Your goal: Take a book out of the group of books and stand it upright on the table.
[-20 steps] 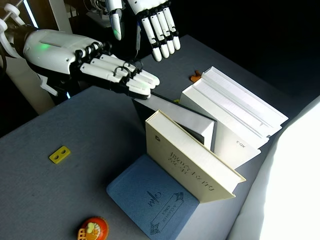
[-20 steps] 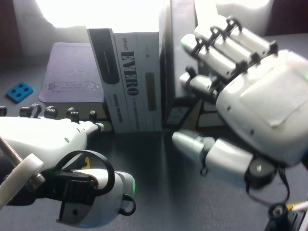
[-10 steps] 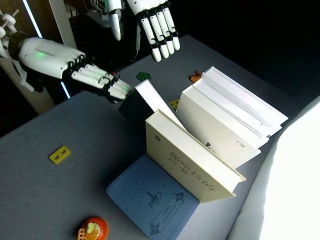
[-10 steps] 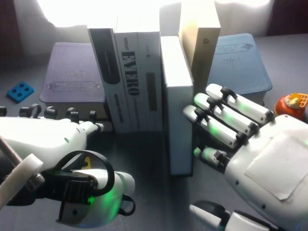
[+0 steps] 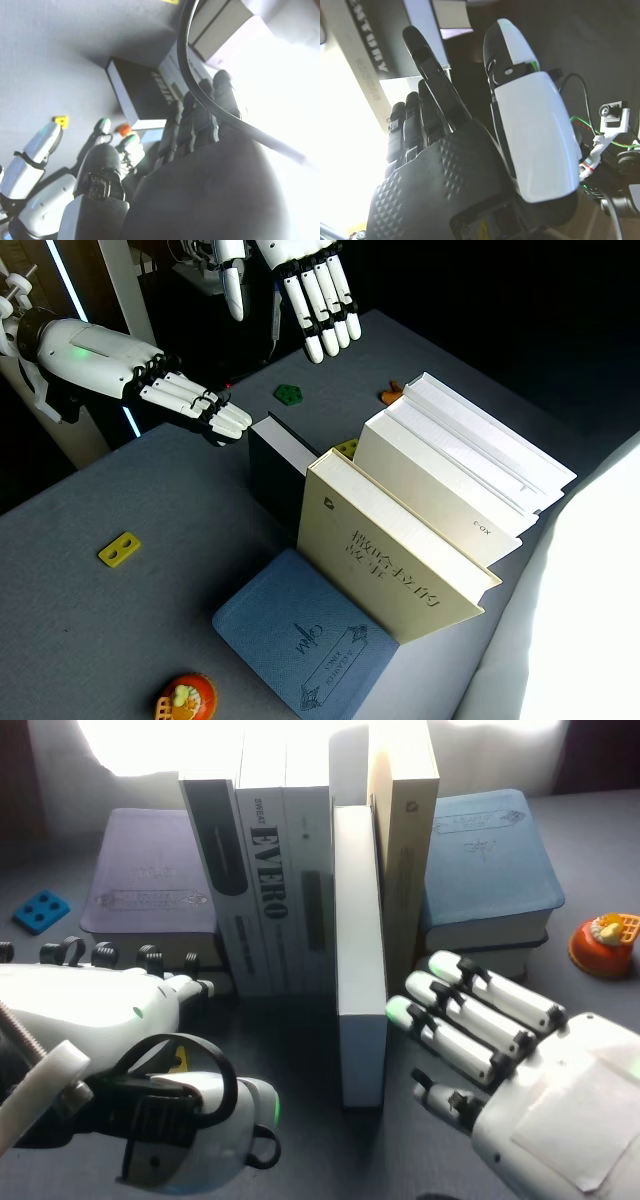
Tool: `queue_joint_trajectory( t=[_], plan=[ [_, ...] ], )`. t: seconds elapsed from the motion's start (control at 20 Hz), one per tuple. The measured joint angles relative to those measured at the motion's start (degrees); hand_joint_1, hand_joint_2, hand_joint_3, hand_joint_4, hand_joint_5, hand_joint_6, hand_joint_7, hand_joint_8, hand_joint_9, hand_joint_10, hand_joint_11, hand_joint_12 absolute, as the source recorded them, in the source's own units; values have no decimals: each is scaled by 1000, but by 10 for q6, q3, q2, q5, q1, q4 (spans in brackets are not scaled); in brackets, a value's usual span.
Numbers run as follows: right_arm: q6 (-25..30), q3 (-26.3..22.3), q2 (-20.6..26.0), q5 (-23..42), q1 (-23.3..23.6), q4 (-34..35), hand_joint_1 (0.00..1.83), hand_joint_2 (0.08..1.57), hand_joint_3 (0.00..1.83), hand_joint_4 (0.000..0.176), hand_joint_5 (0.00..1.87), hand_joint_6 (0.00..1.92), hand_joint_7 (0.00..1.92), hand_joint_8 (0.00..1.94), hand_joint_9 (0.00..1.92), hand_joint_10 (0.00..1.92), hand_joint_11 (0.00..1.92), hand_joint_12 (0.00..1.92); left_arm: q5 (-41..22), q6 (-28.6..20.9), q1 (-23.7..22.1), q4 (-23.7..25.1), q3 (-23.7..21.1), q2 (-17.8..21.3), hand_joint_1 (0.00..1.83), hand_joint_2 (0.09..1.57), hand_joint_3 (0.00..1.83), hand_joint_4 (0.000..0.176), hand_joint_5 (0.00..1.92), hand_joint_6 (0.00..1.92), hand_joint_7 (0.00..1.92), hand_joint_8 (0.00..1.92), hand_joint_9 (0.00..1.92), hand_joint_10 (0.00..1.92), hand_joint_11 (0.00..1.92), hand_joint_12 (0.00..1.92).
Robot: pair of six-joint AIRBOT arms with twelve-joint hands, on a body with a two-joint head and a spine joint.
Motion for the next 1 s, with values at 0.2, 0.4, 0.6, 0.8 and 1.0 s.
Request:
queue_joint_trajectory(
  t=[0.2,0.4,0.6,0.8,1.0],
  plan=[
    [-16,-60,37,35,0,-18,1,1271,2,0,647,17,125,23,11,4,0,0,1,0,0,0,0,0,0,1357,0,0,49,6,56,16,21,9,11,6],
    [-2,-76,90,68,-3,-47,111,1246,0,0,628,32,598,34,406,306,0,1149,0,0,0,0,0,0,0,1349,0,0,407,32,510,21,515,67,39,1072],
    [45,-60,122,80,-3,-85,186,1237,0,0,756,729,756,849,478,1353,97,1866,0,0,0,0,0,0,193,1339,0,0,621,611,770,452,607,922,377,1528],
    [125,-38,156,80,-9,-160,177,1241,2,0,774,1096,778,1390,572,1767,293,1921,1,3,0,7,0,0,251,1355,1,0,548,1449,586,1596,559,1766,490,1912],
    [219,13,184,92,-31,-251,117,1236,0,0,812,1246,872,1451,658,1919,433,1921,1,5,0,11,0,0,84,1452,6,0,597,1749,676,1807,648,1921,532,1921]
  ],
)
